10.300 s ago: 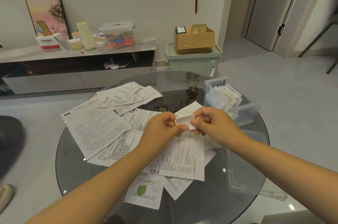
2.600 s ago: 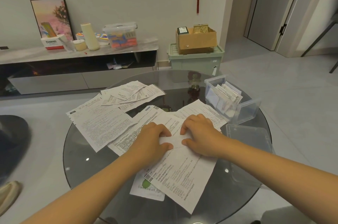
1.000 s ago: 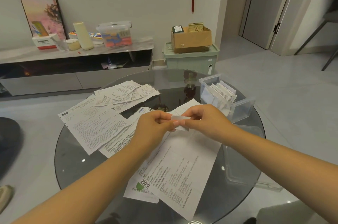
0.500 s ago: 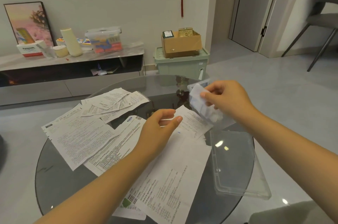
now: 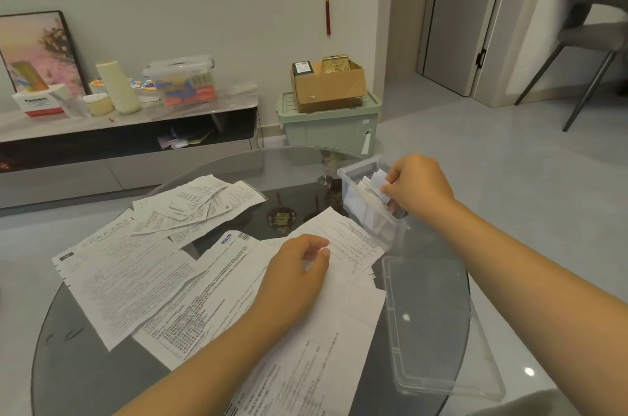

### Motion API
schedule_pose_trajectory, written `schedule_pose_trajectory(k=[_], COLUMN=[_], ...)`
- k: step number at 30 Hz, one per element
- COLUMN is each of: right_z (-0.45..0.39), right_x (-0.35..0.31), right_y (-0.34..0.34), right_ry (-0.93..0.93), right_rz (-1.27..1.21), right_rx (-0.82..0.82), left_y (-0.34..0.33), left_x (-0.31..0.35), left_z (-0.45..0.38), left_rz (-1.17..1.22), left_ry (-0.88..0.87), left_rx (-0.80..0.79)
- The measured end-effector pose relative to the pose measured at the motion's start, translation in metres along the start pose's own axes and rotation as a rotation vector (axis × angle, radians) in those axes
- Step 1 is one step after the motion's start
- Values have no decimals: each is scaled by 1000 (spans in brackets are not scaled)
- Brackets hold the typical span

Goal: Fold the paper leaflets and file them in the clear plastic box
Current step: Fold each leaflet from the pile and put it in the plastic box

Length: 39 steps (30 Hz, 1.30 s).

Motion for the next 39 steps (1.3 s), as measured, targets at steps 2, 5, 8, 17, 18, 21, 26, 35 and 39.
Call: schedule_pose_trajectory(k=[2,5,8,17,18,21,26,35,39], right_z=[-3,-6,-9,-15,-15,-15,-13,-11,-11], right_x=[2,3,2,7,8,10,8,2,5], right_y=[-4,-1,0,-9,-11,-11,-14,-14,-12], right_ry=[-14,-29,-42,-67,-73,-80,-71,-42,-83], right_rz=[25,37,103,131,122,135,155,145,229], right_rx=[5,51,58,-63,-82,-104,-102,-89,-157], left_y=[-1,-1,-1,-1,-1,-1,-2,-1,-1], left_x=[-2,-2,-2,-5,-5,-6,-6,-7,-8], left_z=[-1,-2,-2,-3,-3,-3,-3,-3,-3], left_rz=[-5,-9,-16,3,4,1,-3,-24,-18], left_ry=[3,3,4,22,24,31,36,24,21], left_rx=[-6,-8,-12,-20,-22,-23,-20,-24,-26])
Point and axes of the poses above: each hand's wrist, its own z-axis away from the middle knuckle, its own y-axis out of the back of the hand, x = y × z, the point moved 7 cm from there along -z, towards the middle knuckle, and after that the axes turned 5 degrees about y, right-handed, at the moved point
